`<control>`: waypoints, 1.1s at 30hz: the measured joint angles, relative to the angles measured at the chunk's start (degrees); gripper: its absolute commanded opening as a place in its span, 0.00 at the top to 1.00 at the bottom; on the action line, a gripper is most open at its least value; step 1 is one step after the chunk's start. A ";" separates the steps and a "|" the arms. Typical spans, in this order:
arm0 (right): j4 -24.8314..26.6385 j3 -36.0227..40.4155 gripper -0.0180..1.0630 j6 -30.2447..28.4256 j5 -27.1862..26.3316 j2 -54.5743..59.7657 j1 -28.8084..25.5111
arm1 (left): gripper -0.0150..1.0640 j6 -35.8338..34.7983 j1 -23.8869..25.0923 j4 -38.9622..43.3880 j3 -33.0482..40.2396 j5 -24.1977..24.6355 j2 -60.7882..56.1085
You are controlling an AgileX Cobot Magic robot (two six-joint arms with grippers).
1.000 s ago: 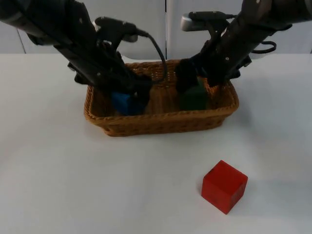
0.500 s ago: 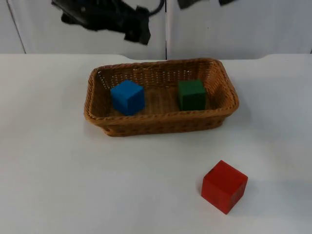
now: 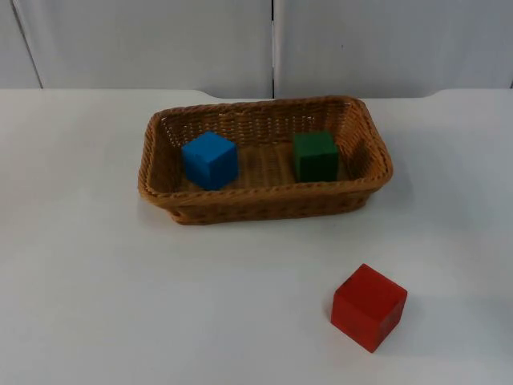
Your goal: Pick up one cube with each hand and place exactly two cubes into the same basket, leaving the remaining cube outside.
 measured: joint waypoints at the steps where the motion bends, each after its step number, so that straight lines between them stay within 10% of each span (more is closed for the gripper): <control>1: -0.02 0.00 0.23 -0.42 0.51 -0.01 0.00 | 0.01 0.00 0.00 0.00 0.00 0.44 -0.46; 22: 0.21 0.00 0.23 -0.71 5.85 -0.08 0.23 | 0.01 -0.19 0.00 -3.04 0.29 6.77 -2.18; 33: 0.21 7.22 0.23 -1.31 0.90 -2.76 2.81 | 0.01 -0.19 0.00 -3.60 9.83 2.60 -8.87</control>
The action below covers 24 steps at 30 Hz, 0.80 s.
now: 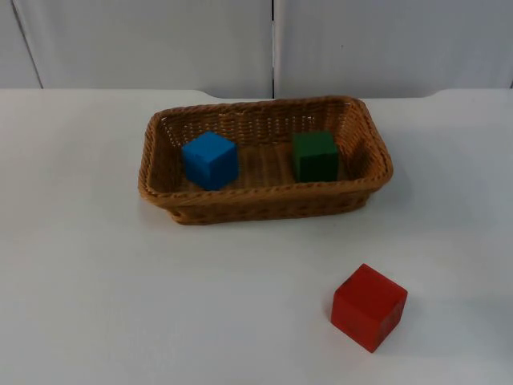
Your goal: Pick up one cube with each hand and place exactly two cubes into the same basket, leaving the remaining cube outside.
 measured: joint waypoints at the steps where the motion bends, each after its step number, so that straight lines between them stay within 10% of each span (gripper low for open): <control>1: 0.00 2.51 0.23 0.00 -1.69 -0.88 0.04 | 0.01 0.00 0.00 0.00 0.75 -0.11 -0.80; 24: 0.51 26.19 0.23 -0.37 -9.53 -14.08 0.04 | 0.01 1.02 0.00 -3.68 5.85 4.25 -12.32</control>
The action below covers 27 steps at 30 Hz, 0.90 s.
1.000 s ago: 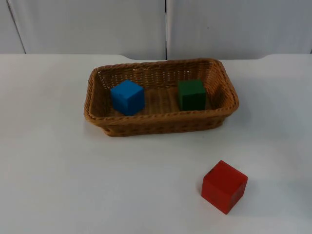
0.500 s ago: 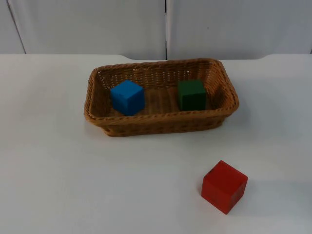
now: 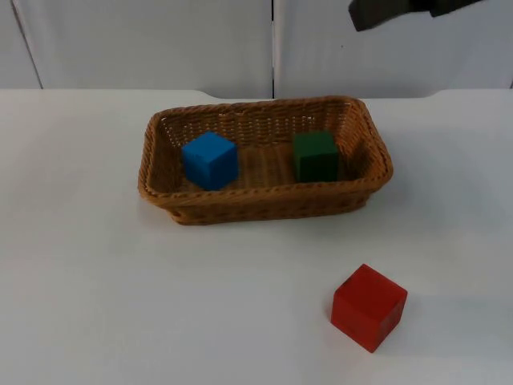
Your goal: Pick up one cube with each hand and place exactly two cubes into the same basket, leaving the remaining cube outside.
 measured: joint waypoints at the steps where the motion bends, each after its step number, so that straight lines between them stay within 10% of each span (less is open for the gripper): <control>1: 0.11 1.39 0.23 -0.11 -0.54 -0.89 0.00 | 0.01 0.10 0.00 0.00 0.00 0.61 -0.71; 16: 2.02 14.10 0.23 -0.21 -3.41 -12.72 0.00 | 0.01 2.25 0.00 0.00 2.72 7.60 -10.46; 27: 2.02 20.66 0.23 -0.21 -4.06 -22.71 0.00 | 0.01 2.59 0.00 0.00 18.23 4.82 -22.50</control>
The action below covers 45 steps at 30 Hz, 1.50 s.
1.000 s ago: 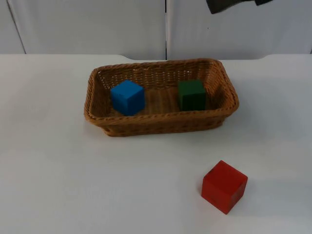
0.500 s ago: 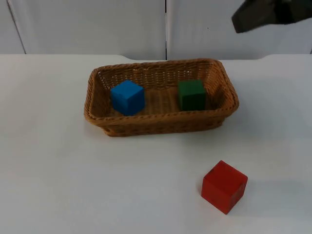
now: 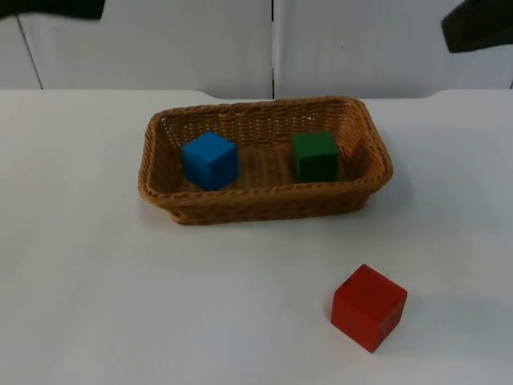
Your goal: Pick up one cube with each hand and place exactly two cubes into the same basket, leaving the remaining cube outside.
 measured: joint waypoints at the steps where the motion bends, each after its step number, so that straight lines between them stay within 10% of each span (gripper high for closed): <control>1: 0.00 0.59 0.23 0.00 0.00 -1.26 0.00 | 0.01 0.00 0.00 0.00 1.67 -0.16 -1.82; 45: -1.52 19.01 0.23 0.17 16.60 -52.23 0.00 | 0.01 -13.15 0.00 11.70 15.22 24.32 -50.96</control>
